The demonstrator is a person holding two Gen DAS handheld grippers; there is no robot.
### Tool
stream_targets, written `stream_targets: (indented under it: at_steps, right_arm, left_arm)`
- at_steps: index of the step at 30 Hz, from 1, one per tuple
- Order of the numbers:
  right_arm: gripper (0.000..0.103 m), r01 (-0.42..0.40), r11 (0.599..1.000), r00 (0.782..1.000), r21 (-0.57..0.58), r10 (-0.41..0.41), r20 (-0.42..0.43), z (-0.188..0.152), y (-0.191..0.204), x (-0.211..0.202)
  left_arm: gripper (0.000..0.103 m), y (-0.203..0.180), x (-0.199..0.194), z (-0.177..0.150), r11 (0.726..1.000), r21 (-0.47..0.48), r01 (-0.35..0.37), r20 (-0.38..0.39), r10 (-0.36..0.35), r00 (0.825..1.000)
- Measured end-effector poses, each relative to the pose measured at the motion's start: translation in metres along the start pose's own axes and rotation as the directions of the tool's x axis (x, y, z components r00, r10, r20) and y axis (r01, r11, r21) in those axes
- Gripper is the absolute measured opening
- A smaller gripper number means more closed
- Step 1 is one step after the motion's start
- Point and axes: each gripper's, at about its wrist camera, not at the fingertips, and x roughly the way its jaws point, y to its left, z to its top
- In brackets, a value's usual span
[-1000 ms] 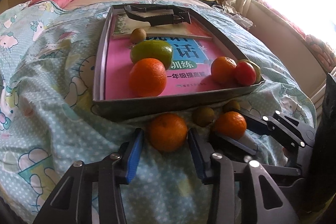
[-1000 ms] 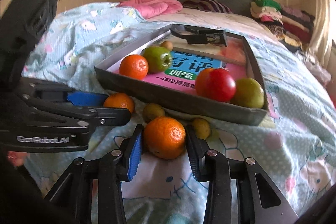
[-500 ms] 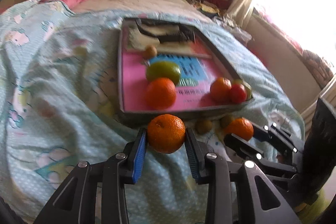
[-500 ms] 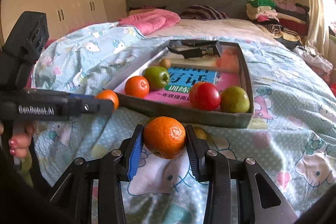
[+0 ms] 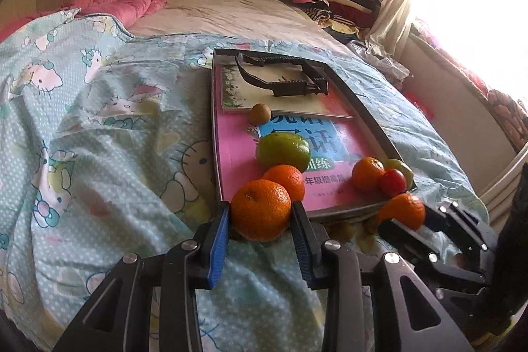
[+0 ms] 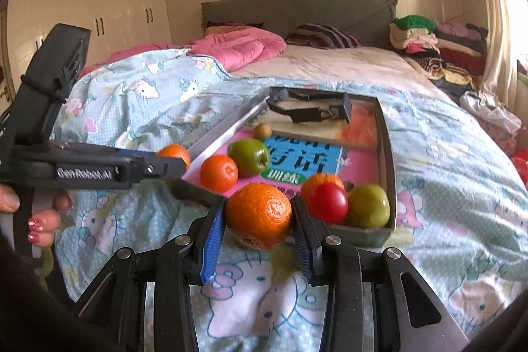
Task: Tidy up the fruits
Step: 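Carry both mandarins into the tray and open both tools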
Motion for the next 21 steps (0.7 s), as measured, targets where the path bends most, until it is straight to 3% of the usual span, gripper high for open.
stream_targets:
  at_steps: [10,21]
  right_arm:
    - [0.04,0.006,1.0,1.0,-0.016,-0.006,0.025,0.021,0.001,0.007]
    - [0.04,0.01,0.999,0.999,-0.041,-0.012,-0.049,0.025,0.002,0.04]
  left_arm:
    - [0.036,-0.005,0.012,0.005,0.999,0.03,-0.042,0.002,0.042,0.999]
    - [0.036,-0.009,0.016,0.006,0.996,0.06,-0.073,0.017,0.072,0.997]
